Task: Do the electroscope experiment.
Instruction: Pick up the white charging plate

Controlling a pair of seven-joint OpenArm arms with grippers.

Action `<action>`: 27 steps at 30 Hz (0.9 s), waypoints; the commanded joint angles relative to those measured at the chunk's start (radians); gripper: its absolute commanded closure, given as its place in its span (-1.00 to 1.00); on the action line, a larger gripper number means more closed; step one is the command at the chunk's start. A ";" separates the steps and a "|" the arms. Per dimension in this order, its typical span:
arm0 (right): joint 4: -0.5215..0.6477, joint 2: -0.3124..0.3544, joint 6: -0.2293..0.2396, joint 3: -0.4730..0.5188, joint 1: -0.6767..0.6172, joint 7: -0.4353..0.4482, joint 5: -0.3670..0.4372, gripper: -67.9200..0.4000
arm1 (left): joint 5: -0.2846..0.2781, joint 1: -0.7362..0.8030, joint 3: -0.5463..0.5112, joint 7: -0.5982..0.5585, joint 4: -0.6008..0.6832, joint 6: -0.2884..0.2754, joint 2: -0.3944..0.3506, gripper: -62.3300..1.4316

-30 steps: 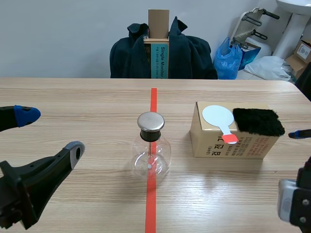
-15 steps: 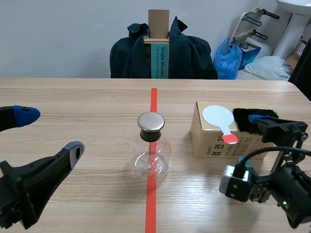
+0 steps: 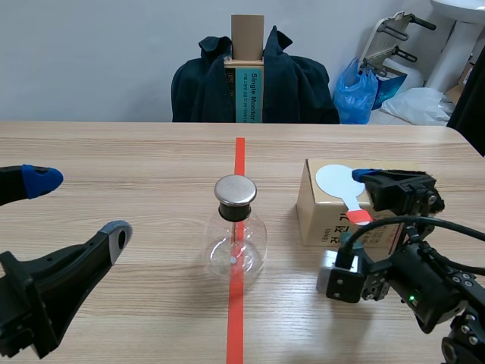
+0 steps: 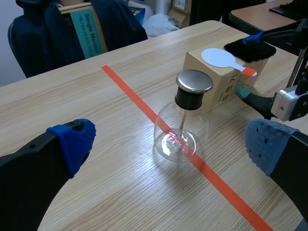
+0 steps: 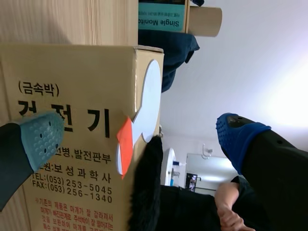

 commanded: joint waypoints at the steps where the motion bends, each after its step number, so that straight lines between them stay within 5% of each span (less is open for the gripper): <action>1: 0.019 0.014 -0.015 0.012 0.005 0.003 0.004 -1.00 | -0.006 0.002 0.001 -0.014 0.015 -0.002 -0.005 -1.00; 12: 0.019 0.016 -0.023 0.020 -0.012 -0.019 0.004 -0.20 | -0.006 0.000 0.001 -0.014 0.015 -0.002 -0.005 -1.00; 21: 0.019 0.016 -0.023 0.021 -0.012 -0.043 0.004 -0.07 | -0.006 0.000 0.001 -0.014 0.015 -0.002 -0.005 -1.00; 27: 0.019 0.016 -0.051 0.021 -0.012 -0.042 0.004 0.48 | -0.006 0.000 0.001 -0.014 0.015 -0.002 -0.005 -1.00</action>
